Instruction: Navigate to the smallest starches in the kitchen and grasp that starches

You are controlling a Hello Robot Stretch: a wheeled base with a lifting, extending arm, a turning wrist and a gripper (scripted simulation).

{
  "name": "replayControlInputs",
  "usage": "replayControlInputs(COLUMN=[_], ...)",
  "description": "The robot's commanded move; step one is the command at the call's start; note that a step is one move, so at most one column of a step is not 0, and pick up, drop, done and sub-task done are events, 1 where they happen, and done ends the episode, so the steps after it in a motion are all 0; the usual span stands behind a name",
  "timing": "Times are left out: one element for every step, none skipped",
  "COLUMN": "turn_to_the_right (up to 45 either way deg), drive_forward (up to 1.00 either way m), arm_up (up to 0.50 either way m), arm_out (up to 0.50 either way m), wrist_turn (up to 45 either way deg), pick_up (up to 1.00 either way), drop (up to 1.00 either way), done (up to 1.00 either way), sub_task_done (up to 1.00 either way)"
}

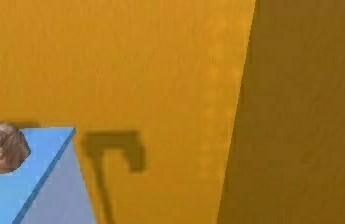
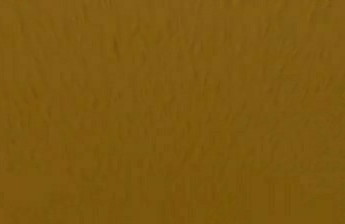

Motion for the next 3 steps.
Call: replayControlInputs(turn_to_the_right=[-18.0,0.0,45.0], drive_forward=[0.00,0.15,0.00], arm_up=[0.00,0.00,0.00], arm_out=[0.00,0.00,0.00], wrist_turn=[0.0,0.0,0.0], pick_up=[0.00,0.00,0.00], drop=[0.00,0.00,0.00], done=[0.00,0.00,0.00], sub_task_done=[0.00,0.00,0.00])
